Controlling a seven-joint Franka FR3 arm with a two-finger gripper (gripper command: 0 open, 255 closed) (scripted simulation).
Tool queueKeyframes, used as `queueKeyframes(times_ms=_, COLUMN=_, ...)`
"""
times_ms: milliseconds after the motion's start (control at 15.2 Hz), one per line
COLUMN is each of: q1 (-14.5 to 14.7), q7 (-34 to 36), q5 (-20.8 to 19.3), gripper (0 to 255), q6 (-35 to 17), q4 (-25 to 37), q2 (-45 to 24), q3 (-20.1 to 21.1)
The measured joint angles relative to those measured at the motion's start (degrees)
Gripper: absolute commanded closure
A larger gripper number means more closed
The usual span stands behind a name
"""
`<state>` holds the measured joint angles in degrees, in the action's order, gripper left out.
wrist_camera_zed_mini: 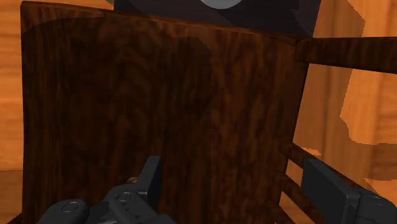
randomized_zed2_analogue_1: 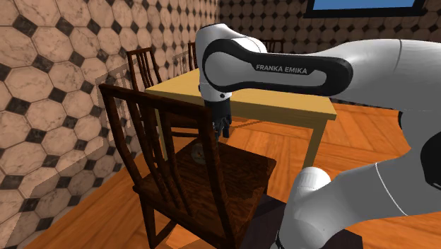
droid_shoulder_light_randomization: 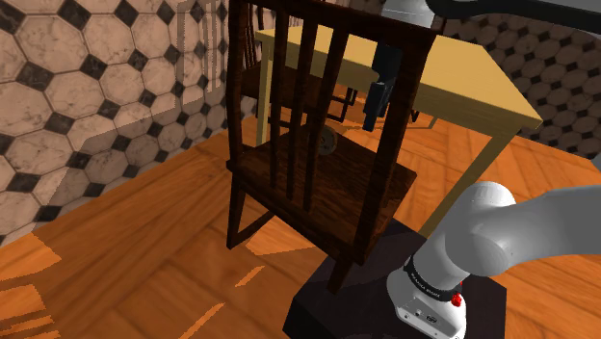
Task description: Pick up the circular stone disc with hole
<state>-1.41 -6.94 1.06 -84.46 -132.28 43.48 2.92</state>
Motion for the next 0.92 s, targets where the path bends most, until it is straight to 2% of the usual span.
queueKeyframes(times_ms=264, q1=-0.7, q7=-0.9, q5=-0.5, gripper=0, q6=-2.1, q4=0.8, q2=-3.6, q3=-1.4)
queueKeyframes(times_ms=594, q1=-2.2, q7=-2.5, q5=-1.0, gripper=0, q6=-8.6, q4=2.9, q2=-14.0, q3=-3.9)
queueKeyframes(times_ms=924, q1=-3.4, q7=-4.3, q5=-0.8, gripper=0, q6=-12.6, q4=6.9, q2=-23.7, q3=-6.3)
